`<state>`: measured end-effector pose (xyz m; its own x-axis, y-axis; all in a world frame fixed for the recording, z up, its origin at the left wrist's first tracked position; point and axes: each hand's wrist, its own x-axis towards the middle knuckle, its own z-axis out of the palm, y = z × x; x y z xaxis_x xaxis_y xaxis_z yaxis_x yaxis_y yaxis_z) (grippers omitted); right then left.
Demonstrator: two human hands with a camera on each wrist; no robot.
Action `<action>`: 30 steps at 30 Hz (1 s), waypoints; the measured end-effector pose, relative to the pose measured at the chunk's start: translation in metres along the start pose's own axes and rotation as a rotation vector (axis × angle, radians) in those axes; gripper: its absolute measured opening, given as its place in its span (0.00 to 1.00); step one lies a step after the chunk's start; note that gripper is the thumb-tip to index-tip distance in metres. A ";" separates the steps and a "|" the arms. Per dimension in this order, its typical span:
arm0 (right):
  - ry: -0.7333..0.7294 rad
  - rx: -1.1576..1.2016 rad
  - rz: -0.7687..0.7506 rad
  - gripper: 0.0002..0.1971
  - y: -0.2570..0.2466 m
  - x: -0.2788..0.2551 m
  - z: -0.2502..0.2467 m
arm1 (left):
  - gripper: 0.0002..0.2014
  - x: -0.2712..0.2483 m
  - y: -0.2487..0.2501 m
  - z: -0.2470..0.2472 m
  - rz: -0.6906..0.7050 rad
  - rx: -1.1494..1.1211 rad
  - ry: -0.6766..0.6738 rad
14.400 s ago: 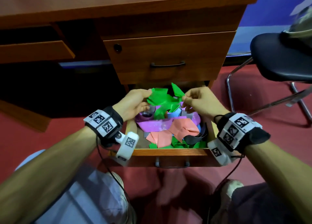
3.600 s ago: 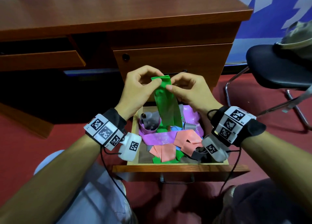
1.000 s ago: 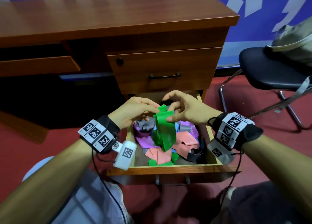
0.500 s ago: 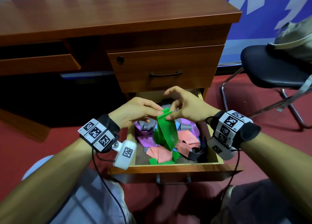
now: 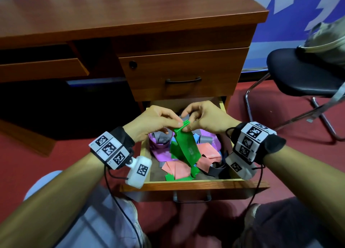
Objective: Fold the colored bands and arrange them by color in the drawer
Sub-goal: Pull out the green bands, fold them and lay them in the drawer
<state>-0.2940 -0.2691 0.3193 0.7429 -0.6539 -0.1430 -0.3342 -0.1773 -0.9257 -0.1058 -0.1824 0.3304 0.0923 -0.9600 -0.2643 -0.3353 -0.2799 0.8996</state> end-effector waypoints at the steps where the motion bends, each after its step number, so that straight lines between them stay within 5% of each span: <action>1: -0.002 -0.003 0.005 0.14 0.001 0.000 0.001 | 0.06 0.000 0.000 0.001 0.036 0.024 0.001; 5: -0.001 -0.008 0.009 0.08 0.004 0.002 0.001 | 0.12 -0.004 0.003 0.005 0.102 0.081 -0.023; 19: 0.067 0.061 -0.080 0.10 0.001 0.021 0.004 | 0.02 -0.010 0.013 0.003 0.331 0.364 0.189; 30: 0.121 0.157 -0.170 0.09 -0.002 0.048 0.014 | 0.07 0.002 -0.004 -0.015 0.479 0.673 0.335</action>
<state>-0.2495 -0.2898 0.3090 0.7028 -0.7095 0.0530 -0.1095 -0.1815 -0.9773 -0.0902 -0.1830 0.3320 0.0350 -0.9538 0.2982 -0.8783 0.1130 0.4645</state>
